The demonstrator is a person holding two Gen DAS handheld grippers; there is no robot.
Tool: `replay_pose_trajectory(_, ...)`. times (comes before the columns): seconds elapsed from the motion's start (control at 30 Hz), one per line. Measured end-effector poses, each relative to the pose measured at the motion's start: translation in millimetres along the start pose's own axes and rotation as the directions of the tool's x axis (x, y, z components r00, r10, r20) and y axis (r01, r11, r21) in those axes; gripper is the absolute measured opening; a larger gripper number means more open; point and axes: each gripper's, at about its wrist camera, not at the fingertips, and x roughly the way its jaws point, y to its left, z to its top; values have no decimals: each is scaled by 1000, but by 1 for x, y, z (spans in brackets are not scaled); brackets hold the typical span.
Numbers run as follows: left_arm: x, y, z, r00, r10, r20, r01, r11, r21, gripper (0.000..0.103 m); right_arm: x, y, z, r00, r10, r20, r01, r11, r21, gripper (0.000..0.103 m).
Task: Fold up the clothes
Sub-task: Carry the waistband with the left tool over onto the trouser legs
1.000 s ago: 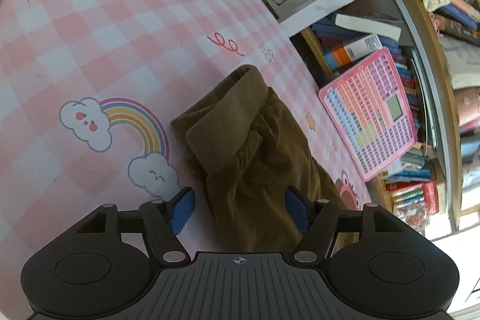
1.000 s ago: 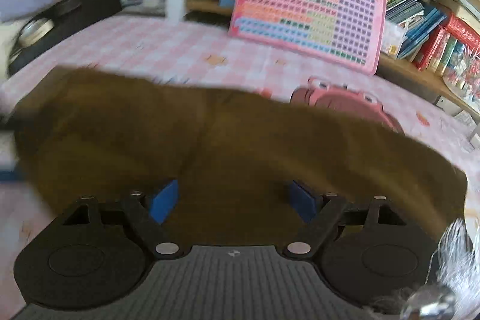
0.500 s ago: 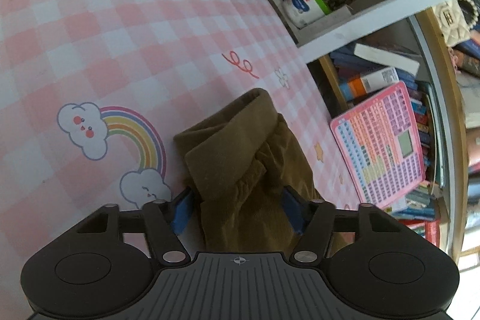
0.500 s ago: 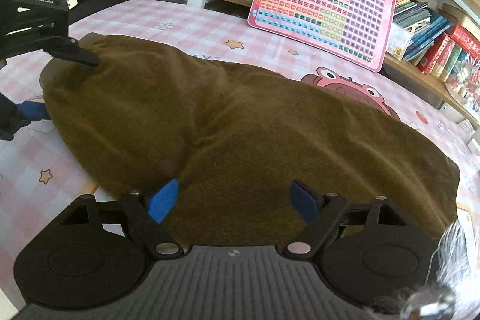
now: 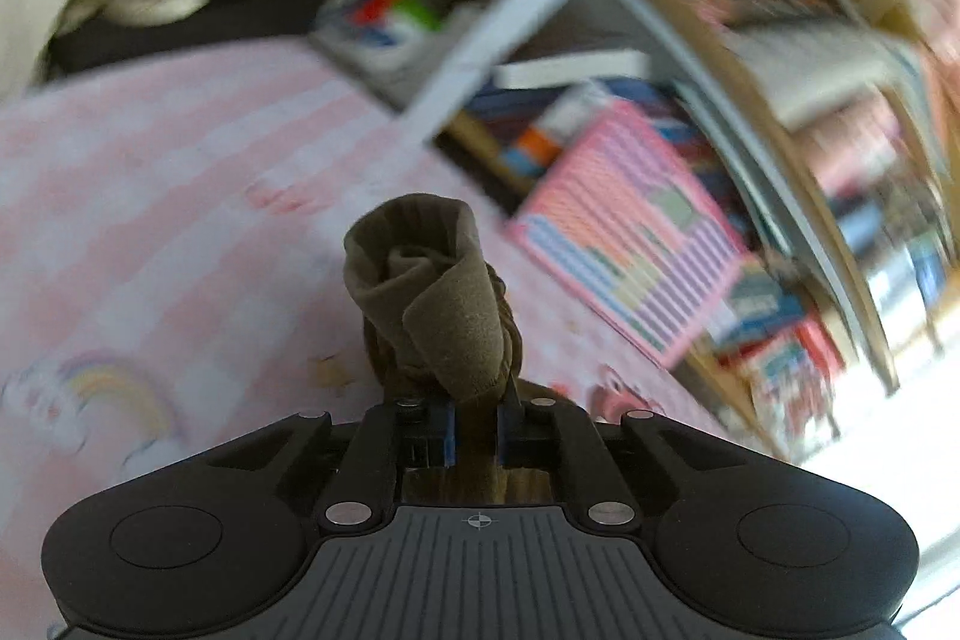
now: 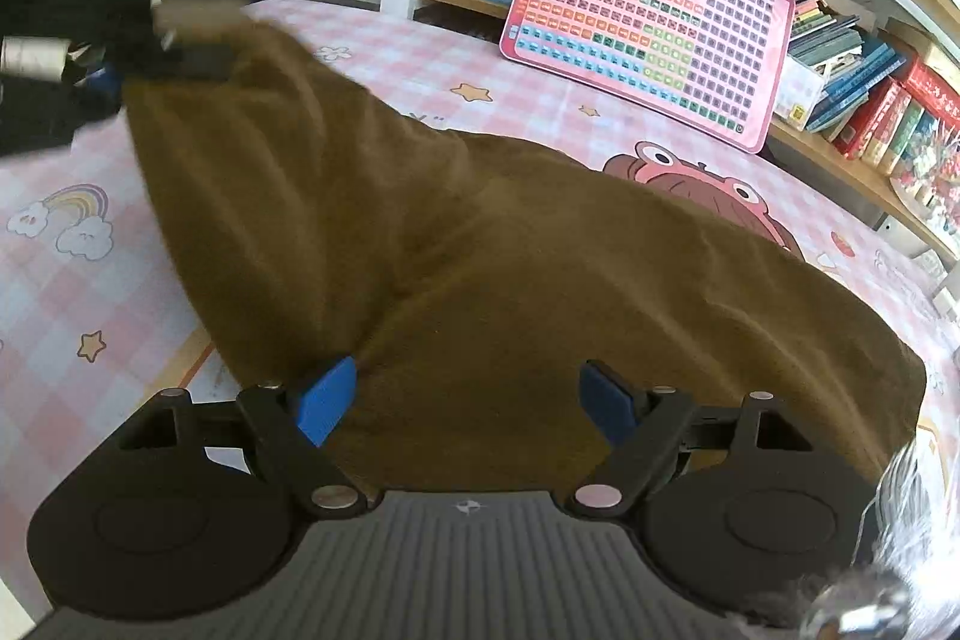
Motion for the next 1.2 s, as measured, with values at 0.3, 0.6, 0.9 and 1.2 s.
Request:
replay_pose_trajectory(0.3,-4,-76,-17,1000,10,12,-14,902,431,10,-17,-50,-9,999,32,-5,-31,988,150,81)
replay_pose_trajectory(0.6,9,-156,-76,996,86,29,-80,673,735,13,-38,-115,-29,999,44,-5,-40,958,283,81)
replay_pose_trajectory(0.9,45,-201,-142,952,154,-264,88,690,718,72,-40,-190,-54,998,37,-56,-12,918,397,79)
replay_pose_trajectory(1.2,4,-163,-97,990,103,-97,-56,917,395,86,-20,-228,-47,981,187,-51,-138,858,494,80)
